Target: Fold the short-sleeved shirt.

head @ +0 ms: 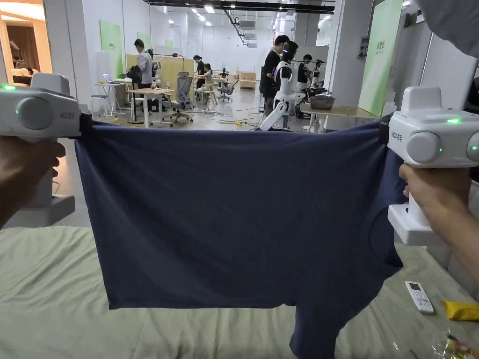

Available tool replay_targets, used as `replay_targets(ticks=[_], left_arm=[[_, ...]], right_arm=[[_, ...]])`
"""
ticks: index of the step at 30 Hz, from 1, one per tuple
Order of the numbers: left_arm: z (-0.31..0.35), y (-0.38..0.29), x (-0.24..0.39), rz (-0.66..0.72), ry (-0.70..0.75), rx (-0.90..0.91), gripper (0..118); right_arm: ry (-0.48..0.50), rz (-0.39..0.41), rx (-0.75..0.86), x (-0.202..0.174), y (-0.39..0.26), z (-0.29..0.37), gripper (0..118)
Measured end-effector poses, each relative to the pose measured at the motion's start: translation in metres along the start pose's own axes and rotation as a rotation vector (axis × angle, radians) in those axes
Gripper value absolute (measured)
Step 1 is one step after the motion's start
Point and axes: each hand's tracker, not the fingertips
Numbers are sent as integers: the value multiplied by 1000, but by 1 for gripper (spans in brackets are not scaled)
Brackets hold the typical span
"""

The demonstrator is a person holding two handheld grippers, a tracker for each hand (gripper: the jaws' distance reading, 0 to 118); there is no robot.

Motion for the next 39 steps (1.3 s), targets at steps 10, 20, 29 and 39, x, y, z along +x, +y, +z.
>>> replay_targets(ticks=[10,20,29,39], left_arm=[[-2,-43,-2,-19,-7,-35,4],[61,-132,-13,-2,-43,-74,4],[153,-216,-25,-4,-69,-90,4],[252,-350,-42,-22,-94,-307,4]], right_arm=[[1,7,-53,-7,-45,20,4],[27,40,-108,-3,-106,103,4],[51,51,-181,9,-158,197,4],[116,96,-417,8,-261,315,4]])
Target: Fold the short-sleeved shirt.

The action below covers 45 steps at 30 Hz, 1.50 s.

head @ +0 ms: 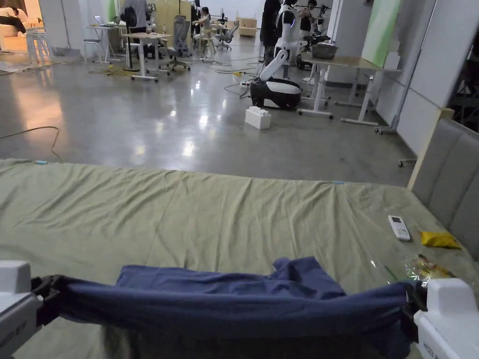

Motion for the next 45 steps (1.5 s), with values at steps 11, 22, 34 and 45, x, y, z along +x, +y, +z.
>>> replay_targets(ticks=[11,22,34,45], left_arm=[[4,-118,-12,4,-17,-232,5],[-20,-171,-17,-51,-31,-405,10],[-22,-173,-8,-62,44,-442,60],[-24,-67,73,-90,1,17,61]], right_arm=[[90,38,-284,-22,-120,25,4],[128,135,-457,-44,-183,6,4],[102,62,-499,-56,-171,0,91],[72,-152,9,-95,-61,-16,75]])
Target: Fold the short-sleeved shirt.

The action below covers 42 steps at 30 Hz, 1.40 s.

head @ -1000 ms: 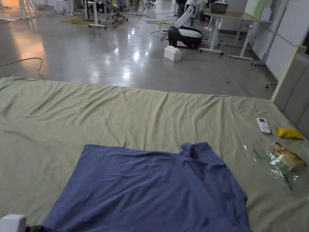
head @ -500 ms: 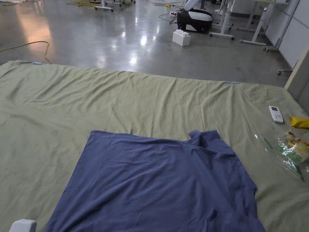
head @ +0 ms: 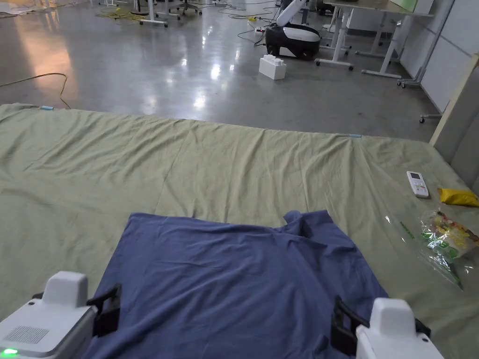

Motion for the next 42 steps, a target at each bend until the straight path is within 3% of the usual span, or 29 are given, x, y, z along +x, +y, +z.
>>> replay_targets(ticks=[3,8,15,17,21,31,42], left_arm=[[3,26,23,10,7,117,61],[12,55,44,15,31,244,54],[17,71,43,70,33,318,16],[18,71,43,78,31,322,7],[19,73,41,75,27,316,1],[31,60,12,116,26,219,0],[23,-28,-78,207,-27,-299,0]], right_arm=[[-14,-19,126,-18,28,-3,63],[-26,-38,264,-31,58,-3,31],[-20,-37,304,-33,75,-5,5],[-19,-41,302,-34,75,-5,4],[-10,-33,307,-36,74,-5,1],[-5,-13,294,-36,70,-5,1],[4,-6,201,-30,40,-14,1]])
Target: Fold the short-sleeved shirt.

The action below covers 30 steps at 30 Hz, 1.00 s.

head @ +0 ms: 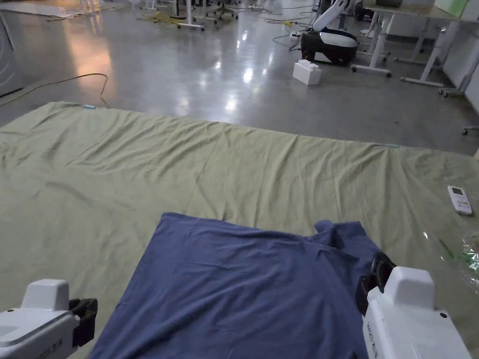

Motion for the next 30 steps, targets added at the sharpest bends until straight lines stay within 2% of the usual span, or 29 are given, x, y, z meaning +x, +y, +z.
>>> replay_targets(ticks=[2,3,4,5,6,12,15,19,20,21,22,23,28,30], left_arm=[[-13,-9,-11,10,28,-75,2],[-21,-13,-17,14,23,-118,11],[-26,-18,-19,27,37,-149,33],[-32,-21,-22,45,57,-179,49],[-39,-24,-25,62,48,-222,59],[-66,-42,-22,72,55,-318,59],[-79,-51,-15,33,85,-368,52],[-77,-54,-3,-8,103,-325,45],[-77,-54,-1,-21,98,-323,39],[-76,-54,1,-16,87,-321,30],[-76,-53,1,-7,69,-319,16],[-76,-53,3,1,57,-323,10],[-73,-55,-1,24,54,-308,7],[-67,-57,-4,24,46,-291,6]], right_arm=[[3,6,-19,-1,-5,-1,1],[6,6,-26,-2,-8,0,1],[8,8,-33,-2,-11,0,1],[9,12,-42,-3,-13,0,1],[10,16,-49,-3,-15,0,1],[12,26,-82,-2,-23,1,1],[9,25,-97,0,-27,2,1],[4,28,-113,4,-32,4,1],[2,29,-116,5,-34,4,1],[1,27,-121,7,-36,4,1],[0,23,-127,8,-37,4,1],[-1,18,-132,10,-40,4,1],[-13,5,-160,26,-46,12,1],[-6,5,-220,40,-49,14,1]])
